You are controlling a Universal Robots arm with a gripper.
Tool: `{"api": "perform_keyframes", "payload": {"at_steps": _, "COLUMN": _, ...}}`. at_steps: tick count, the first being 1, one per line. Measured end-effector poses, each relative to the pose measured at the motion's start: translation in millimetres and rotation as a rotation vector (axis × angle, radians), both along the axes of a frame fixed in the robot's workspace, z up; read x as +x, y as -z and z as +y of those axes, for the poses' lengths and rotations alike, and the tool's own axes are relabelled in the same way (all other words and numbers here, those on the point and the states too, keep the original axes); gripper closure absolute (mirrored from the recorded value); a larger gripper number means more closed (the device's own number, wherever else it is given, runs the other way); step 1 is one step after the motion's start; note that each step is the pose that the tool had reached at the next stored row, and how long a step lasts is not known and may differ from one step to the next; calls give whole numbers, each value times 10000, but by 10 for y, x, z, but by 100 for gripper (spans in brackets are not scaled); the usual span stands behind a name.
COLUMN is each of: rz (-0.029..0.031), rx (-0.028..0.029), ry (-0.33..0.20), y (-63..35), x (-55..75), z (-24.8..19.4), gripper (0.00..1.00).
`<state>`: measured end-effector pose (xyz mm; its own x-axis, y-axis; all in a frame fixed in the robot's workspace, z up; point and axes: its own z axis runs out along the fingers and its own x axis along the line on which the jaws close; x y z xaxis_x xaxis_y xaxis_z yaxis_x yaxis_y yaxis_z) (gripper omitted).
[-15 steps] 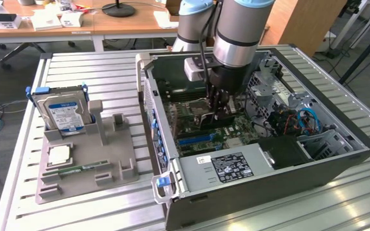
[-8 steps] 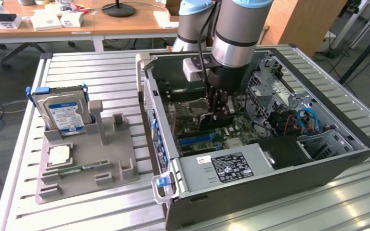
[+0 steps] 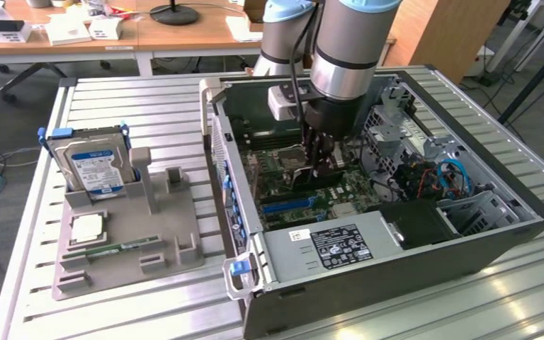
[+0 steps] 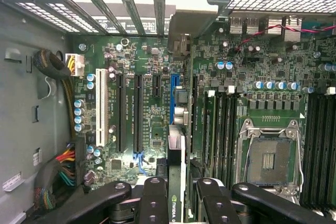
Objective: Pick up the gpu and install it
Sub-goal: 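Insert the gpu into the slot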
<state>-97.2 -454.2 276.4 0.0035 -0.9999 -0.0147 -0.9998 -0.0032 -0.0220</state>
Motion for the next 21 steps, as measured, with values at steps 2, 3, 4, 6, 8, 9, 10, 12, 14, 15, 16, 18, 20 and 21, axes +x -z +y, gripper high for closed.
{"api": "perform_keyframes", "payload": {"at_steps": 2, "rz": -3, "rx": 5, "ry": 0, "y": 15, "x": 0, "z": 0, "gripper": 74}}
{"api": "perform_keyframes", "payload": {"at_steps": 3, "rz": -1, "rx": 2, "ry": 0, "y": 21, "x": 0, "z": 0, "gripper": 74}}
{"api": "perform_keyframes", "payload": {"at_steps": 4, "rz": 0, "rx": 0, "ry": 0, "y": 25, "x": 0, "z": 0, "gripper": 74}}
{"api": "perform_keyframes", "payload": {"at_steps": 6, "rz": 1, "rx": -2, "ry": 0, "y": 26, "x": 0, "z": 0, "gripper": 74}}
{"api": "perform_keyframes", "payload": {"at_steps": 8, "rz": 0, "rx": 1, "ry": 0, "y": 28, "x": 0, "z": 0, "gripper": 74}}
{"api": "perform_keyframes", "payload": {"at_steps": 9, "rz": 0, "rx": 0, "ry": 0, "y": 28, "x": 0, "z": 0, "gripper": 74}}
{"api": "perform_keyframes", "payload": {"at_steps": 10, "rz": -1, "rx": 1, "ry": 2, "y": 28, "x": -5, "z": 1, "gripper": 74}}
{"api": "perform_keyframes", "payload": {"at_steps": 12, "rz": -1, "rx": 2, "ry": 1, "y": 28, "x": -17, "z": 0, "gripper": 74}}
{"api": "perform_keyframes", "payload": {"at_steps": 14, "rz": -1, "rx": 1, "ry": 1, "y": 28, "x": -29, "z": 1, "gripper": 74}}
{"api": "perform_keyframes", "payload": {"at_steps": 15, "rz": 0, "rx": 1, "ry": 1, "y": 28, "x": -33, "z": 1, "gripper": 74}}
{"api": "perform_keyframes", "payload": {"at_steps": 16, "rz": 0, "rx": 1, "ry": 1, "y": 28, "x": -37, "z": 0, "gripper": 74}}
{"api": "perform_keyframes", "payload": {"at_steps": 18, "rz": 0, "rx": 1, "ry": -2, "y": 28, "x": -40, "z": 0, "gripper": 74}}
{"api": "perform_keyframes", "payload": {"at_steps": 20, "rz": 0, "rx": 0, "ry": -1, "y": 28, "x": -43, "z": -5, "gripper": 74}}
{"api": "perform_keyframes", "payload": {"at_steps": 21, "rz": 0, "rx": 0, "ry": 1, "y": 28, "x": -45, "z": -10, "gripper": 74}}
